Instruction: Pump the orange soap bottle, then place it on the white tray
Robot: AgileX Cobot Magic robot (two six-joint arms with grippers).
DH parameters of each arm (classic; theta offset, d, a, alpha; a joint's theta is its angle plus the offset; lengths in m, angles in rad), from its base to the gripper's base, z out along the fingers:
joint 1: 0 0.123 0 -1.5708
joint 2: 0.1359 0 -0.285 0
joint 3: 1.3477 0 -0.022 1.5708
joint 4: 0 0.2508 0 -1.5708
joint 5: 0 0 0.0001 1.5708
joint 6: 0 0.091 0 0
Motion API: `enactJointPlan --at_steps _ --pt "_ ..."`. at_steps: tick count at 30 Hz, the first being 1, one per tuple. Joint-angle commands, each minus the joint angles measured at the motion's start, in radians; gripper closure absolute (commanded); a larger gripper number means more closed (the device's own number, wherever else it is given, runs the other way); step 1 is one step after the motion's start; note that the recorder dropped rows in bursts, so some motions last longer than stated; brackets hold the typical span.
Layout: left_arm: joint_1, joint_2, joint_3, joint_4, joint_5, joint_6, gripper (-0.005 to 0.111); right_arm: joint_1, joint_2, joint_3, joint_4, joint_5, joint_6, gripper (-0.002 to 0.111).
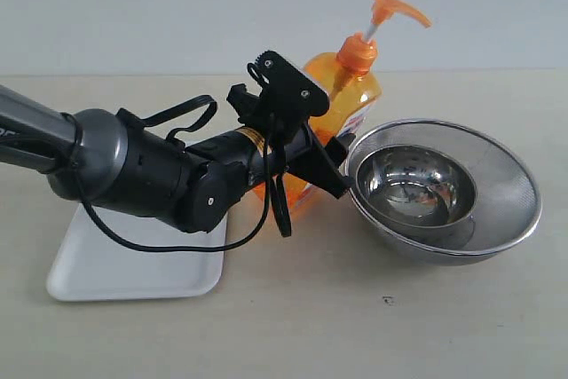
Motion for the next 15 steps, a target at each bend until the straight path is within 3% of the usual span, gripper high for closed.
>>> enactJointPlan --at_steps 1,15 --pt "-0.004 -0.012 -0.014 0.011 -0.082 -0.006 0.102 -0.003 0.006 -0.007 0.007 0.002 -0.005 0.108" --pt "-0.004 -0.012 -0.014 0.017 -0.082 -0.006 0.102 -0.003 0.047 -0.004 0.028 0.002 -0.005 0.108"
